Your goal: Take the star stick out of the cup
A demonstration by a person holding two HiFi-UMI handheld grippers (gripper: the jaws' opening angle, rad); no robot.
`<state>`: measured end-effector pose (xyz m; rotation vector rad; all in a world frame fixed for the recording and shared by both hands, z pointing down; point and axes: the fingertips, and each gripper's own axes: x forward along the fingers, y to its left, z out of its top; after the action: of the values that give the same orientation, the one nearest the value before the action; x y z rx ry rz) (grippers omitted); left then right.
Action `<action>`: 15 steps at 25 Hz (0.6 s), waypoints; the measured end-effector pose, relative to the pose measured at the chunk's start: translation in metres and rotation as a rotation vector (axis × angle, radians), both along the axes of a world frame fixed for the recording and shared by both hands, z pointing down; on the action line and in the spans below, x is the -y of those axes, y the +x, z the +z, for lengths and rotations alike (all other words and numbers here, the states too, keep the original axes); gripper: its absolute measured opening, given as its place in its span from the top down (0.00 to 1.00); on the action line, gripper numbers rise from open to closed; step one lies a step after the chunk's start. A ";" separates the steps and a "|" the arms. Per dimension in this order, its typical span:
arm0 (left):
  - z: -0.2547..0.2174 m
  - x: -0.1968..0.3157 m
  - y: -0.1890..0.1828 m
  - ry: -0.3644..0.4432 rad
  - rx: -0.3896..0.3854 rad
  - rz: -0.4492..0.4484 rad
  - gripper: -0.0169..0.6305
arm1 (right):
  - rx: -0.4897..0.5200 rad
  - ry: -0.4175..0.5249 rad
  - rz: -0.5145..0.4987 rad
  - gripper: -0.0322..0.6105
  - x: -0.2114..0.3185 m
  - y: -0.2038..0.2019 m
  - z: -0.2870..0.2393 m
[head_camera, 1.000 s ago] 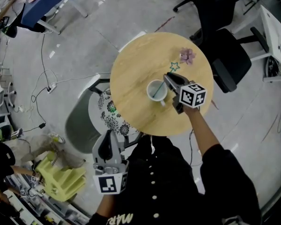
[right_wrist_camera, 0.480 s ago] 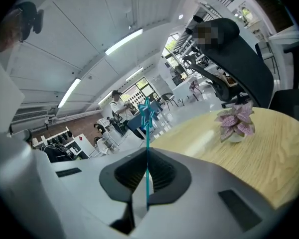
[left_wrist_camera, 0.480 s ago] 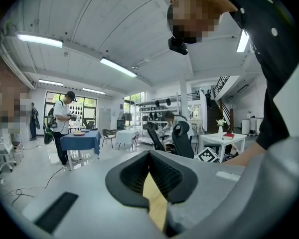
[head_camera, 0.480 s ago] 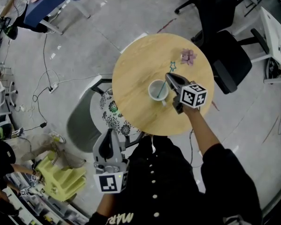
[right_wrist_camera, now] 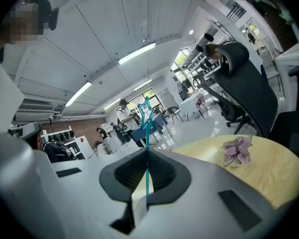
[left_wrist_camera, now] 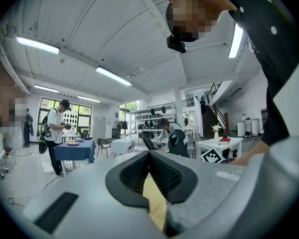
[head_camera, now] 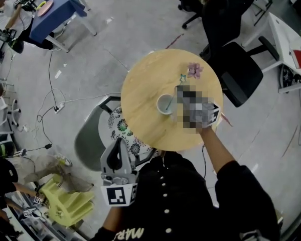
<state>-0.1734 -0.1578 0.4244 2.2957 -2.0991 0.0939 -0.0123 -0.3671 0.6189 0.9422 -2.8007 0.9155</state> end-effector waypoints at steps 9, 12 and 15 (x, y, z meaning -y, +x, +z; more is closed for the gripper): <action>-0.018 0.002 0.017 0.025 -0.010 0.086 0.97 | -0.019 0.264 0.083 0.94 -0.052 0.032 -0.118; -0.016 0.001 0.022 0.000 0.023 0.139 0.97 | -0.041 0.340 0.131 0.94 -0.070 0.050 -0.161; -0.023 0.003 0.027 0.015 0.028 0.166 0.97 | -0.076 0.415 0.184 0.94 -0.089 0.068 -0.198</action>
<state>-0.1462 -0.1609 0.4010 2.4880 -1.9241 0.1152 0.0557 -0.2783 0.4208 1.2674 -2.9300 0.2972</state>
